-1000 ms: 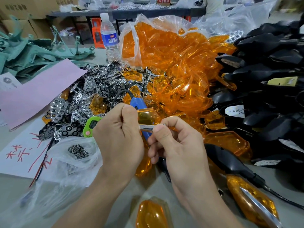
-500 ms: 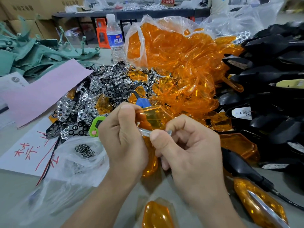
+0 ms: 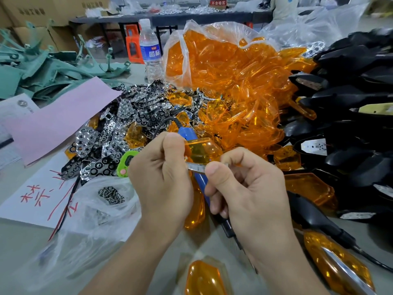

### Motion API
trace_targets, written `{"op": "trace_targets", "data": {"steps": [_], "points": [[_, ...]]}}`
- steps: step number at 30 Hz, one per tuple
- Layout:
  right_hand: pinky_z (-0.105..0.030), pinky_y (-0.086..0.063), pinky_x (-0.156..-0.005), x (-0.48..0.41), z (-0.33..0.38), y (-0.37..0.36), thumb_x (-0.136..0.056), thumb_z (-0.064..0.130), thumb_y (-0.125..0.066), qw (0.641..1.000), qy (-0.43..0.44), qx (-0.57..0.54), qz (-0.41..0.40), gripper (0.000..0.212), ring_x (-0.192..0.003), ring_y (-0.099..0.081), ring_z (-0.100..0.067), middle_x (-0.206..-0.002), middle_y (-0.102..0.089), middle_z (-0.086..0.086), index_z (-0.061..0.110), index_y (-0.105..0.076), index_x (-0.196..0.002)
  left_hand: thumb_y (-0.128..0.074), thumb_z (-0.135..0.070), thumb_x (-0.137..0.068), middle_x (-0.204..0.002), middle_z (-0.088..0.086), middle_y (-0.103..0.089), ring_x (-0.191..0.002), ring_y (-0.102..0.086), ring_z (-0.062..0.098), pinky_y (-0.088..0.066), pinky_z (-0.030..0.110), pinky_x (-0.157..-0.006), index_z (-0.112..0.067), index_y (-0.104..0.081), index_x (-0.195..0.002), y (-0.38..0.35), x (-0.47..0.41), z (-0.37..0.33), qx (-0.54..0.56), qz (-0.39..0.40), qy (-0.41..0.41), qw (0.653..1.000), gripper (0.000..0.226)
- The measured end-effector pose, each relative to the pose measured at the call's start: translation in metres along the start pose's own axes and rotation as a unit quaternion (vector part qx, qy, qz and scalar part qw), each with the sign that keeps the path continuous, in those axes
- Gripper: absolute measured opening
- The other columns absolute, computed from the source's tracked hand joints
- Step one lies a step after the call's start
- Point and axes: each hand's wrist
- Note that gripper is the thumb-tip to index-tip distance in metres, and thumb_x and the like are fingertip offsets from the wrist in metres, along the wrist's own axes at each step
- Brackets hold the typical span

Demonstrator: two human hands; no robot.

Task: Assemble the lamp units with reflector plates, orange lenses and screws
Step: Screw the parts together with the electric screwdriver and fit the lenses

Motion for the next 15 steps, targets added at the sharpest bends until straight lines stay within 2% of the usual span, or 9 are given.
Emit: {"op": "trace_targets", "data": {"steps": [3,6,11,13,15], "points": [[-0.019,-0.042,-0.044,-0.0003,-0.0017,0.0016,-0.089,0.041,-0.071,1.0,-0.014,0.01,-0.007,0.027,-0.044,-0.056,-0.011,-0.062,-0.068,-0.007,0.018,-0.062,-0.076,-0.05,-0.004,-0.095,-0.054,0.0,-0.028,-0.053,-0.026,0.013,-0.021,0.032,-0.051,-0.005,-0.03,-0.058,-0.0003,0.0003,-0.0007,-0.011,0.011,-0.002,1.0,0.042],[-0.02,-0.042,-0.044,0.0002,-0.0049,0.0029,-0.093,0.032,-0.072,1.0,-0.027,0.004,-0.014,0.026,-0.044,-0.055,-0.011,-0.061,-0.068,-0.008,0.016,-0.061,-0.076,-0.051,-0.004,-0.093,-0.051,-0.007,-0.029,-0.051,-0.026,0.009,-0.021,0.029,-0.05,-0.014,-0.03,-0.057,0.0,0.0008,0.0004,-0.015,0.022,0.007,1.0,0.043],[-0.02,-0.042,-0.043,0.0001,-0.0069,0.0016,-0.089,0.029,-0.073,0.998,-0.051,0.007,-0.023,0.023,-0.043,-0.053,-0.011,-0.06,-0.067,-0.009,0.015,-0.061,-0.076,-0.05,-0.012,-0.088,-0.05,-0.009,-0.028,-0.049,-0.024,0.005,-0.021,0.027,-0.046,-0.014,-0.031,-0.06,-0.0012,0.003,0.003,-0.064,0.017,0.006,0.998,0.034],[-0.02,-0.044,-0.044,-0.0014,-0.0073,0.0019,-0.088,0.033,-0.073,0.998,-0.05,0.031,-0.036,0.019,-0.044,-0.055,-0.011,-0.061,-0.068,-0.006,0.02,-0.063,-0.078,-0.049,-0.013,-0.089,-0.051,-0.001,-0.028,-0.049,-0.024,0.007,-0.021,0.031,-0.047,-0.012,-0.03,-0.06,-0.0041,0.0023,0.0043,-0.079,0.019,0.012,0.997,0.035],[-0.021,-0.049,-0.046,-0.0019,-0.0087,0.0033,-0.083,0.042,-0.074,0.993,-0.035,0.089,-0.076,0.016,-0.048,-0.06,-0.008,-0.064,-0.071,0.002,0.03,-0.064,-0.085,-0.048,-0.015,-0.09,-0.052,-0.001,-0.029,-0.049,-0.024,0.007,-0.022,0.033,-0.046,-0.012,-0.03,-0.058,-0.0059,0.0007,0.0036,-0.108,0.015,0.0,0.994,0.037]]}}
Point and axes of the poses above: each hand's wrist, its own x-axis away from the middle knuckle, its own y-axis out of the back of the hand, z = x × y
